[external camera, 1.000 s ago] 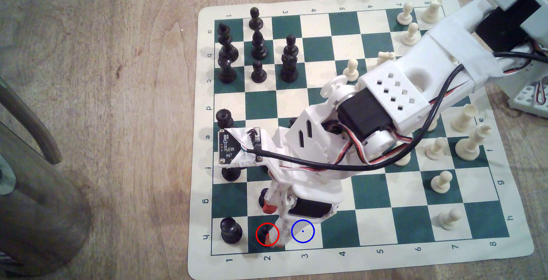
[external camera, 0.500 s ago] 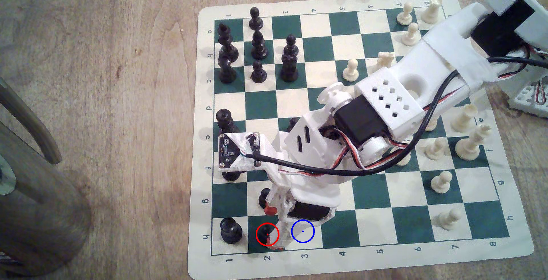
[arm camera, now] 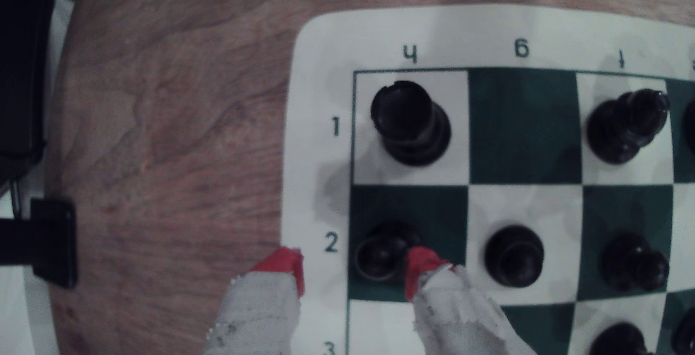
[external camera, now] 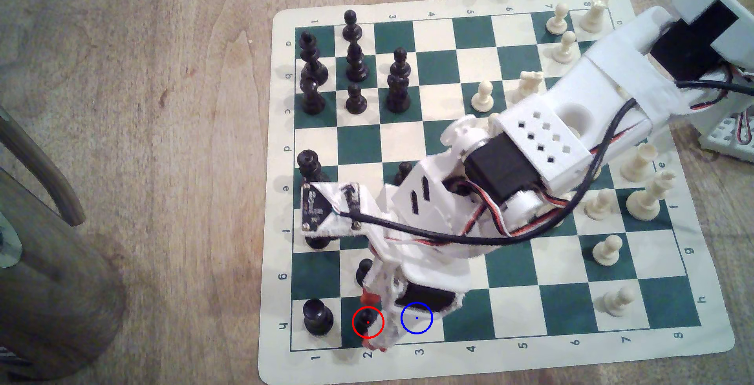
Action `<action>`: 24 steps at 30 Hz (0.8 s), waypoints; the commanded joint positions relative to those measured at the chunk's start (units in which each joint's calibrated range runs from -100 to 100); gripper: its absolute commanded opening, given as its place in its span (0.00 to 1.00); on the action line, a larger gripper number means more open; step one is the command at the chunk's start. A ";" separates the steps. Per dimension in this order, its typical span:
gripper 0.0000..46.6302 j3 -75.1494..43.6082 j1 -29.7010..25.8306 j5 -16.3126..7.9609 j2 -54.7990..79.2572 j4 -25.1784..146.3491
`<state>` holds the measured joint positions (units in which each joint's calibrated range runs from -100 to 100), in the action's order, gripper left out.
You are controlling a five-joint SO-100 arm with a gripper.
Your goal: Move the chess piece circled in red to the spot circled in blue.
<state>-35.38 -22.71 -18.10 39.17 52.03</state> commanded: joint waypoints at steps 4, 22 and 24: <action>0.33 -5.42 0.07 -0.34 -0.80 -1.34; 0.17 -9.95 0.07 -0.54 1.83 0.88; 0.10 -9.95 0.07 -0.39 2.00 1.04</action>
<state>-40.80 -22.71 -18.58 43.44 52.75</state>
